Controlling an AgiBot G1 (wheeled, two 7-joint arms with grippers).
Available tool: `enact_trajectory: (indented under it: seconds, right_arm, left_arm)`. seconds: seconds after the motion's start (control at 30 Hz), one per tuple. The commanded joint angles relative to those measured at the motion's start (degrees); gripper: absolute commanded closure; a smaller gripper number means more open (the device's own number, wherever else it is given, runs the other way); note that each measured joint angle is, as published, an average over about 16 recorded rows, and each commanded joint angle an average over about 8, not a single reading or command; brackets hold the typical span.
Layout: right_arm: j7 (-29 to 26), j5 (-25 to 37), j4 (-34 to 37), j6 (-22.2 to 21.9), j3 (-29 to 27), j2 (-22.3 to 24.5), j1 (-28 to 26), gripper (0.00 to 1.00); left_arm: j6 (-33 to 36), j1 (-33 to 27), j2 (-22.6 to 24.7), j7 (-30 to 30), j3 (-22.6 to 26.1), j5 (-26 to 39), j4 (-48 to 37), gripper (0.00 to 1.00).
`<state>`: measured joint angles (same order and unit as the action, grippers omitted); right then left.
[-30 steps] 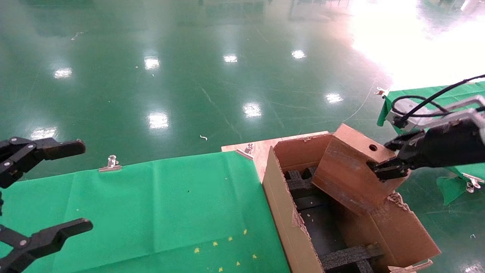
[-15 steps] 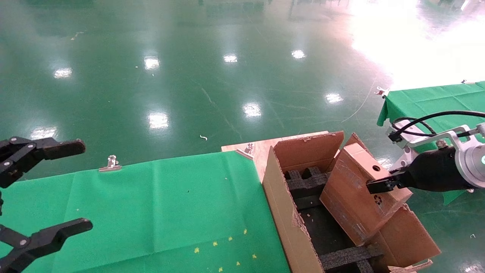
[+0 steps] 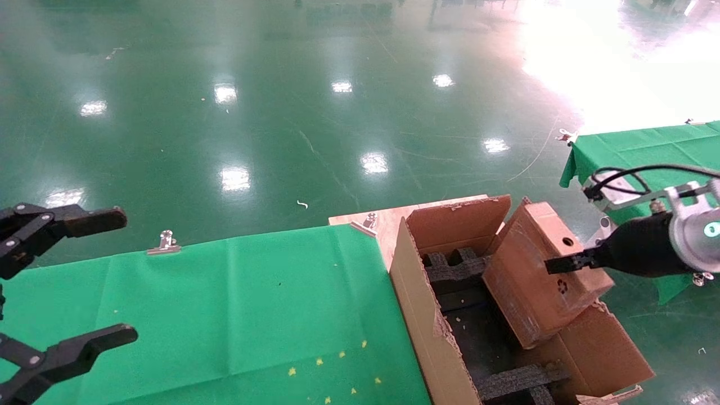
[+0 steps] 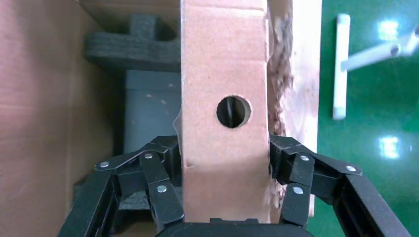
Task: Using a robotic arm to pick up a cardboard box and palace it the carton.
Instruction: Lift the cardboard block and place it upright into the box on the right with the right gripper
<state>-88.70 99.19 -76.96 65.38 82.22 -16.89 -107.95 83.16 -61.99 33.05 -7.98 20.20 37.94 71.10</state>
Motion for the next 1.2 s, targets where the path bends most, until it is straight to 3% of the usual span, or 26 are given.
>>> enact_trajectory:
  seconds: [0.03,0.4,0.7,1.2]
  right_arm:
    - [-3.0,1.5,-0.4,-0.6,0.4,-0.4,0.5,1.0]
    - [-11.1,8.5,-0.8,-1.6,2.1,-2.2,2.3,1.0]
    - [-14.4,10.0,-0.9,-2.9,3.0,-3.2,4.1,1.0]
    - [-20.5,14.2,-0.4,-10.1,5.4,-5.8,10.4,1.0]
  left_arm:
    - [0.0,0.0,0.0,0.0,0.0,0.0,0.0,0.0]
    - [0.0,0.0,0.0,0.0,0.0,0.0,0.0,0.0]
    - [0.0,0.0,0.0,0.0,0.0,0.0,0.0,0.0]
    - [0.0,0.0,0.0,0.0,0.0,0.0,0.0,0.0]
